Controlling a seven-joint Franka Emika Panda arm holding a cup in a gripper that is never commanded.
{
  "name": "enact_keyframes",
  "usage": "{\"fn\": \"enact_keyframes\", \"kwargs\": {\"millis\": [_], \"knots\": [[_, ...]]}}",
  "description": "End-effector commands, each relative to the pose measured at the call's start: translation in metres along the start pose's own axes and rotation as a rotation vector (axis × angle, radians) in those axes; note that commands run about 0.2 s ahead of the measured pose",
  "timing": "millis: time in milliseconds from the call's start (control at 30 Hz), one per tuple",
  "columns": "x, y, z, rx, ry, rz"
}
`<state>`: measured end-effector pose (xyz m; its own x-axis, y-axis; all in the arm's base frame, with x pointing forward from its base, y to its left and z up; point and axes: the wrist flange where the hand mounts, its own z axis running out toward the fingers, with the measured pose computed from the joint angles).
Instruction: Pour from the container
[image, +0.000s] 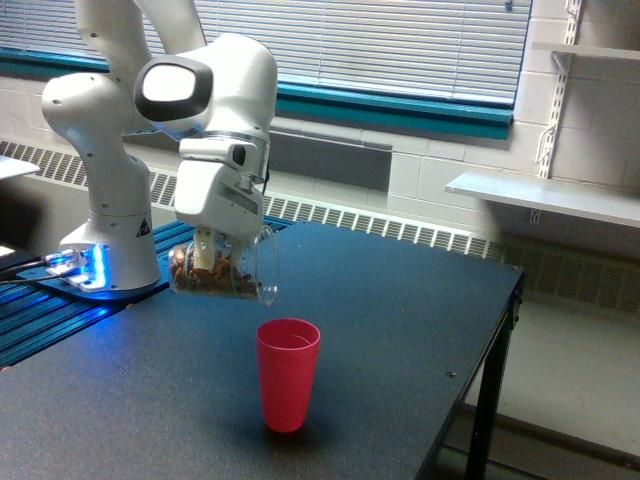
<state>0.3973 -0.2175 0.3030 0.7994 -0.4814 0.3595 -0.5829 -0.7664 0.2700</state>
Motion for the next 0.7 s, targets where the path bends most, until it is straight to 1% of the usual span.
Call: {"fn": "enact_keyframes", "kwargs": {"millis": [33,233,700], "knots": [[0.0051,-0.0081,-0.0028,-0.023,0.006,-0.009],[0.0060,-0.0103,-0.0029,-0.056,0.000,-0.016],[0.0076,-0.0129,-0.0034,-0.099,-0.006,-0.036]]}}
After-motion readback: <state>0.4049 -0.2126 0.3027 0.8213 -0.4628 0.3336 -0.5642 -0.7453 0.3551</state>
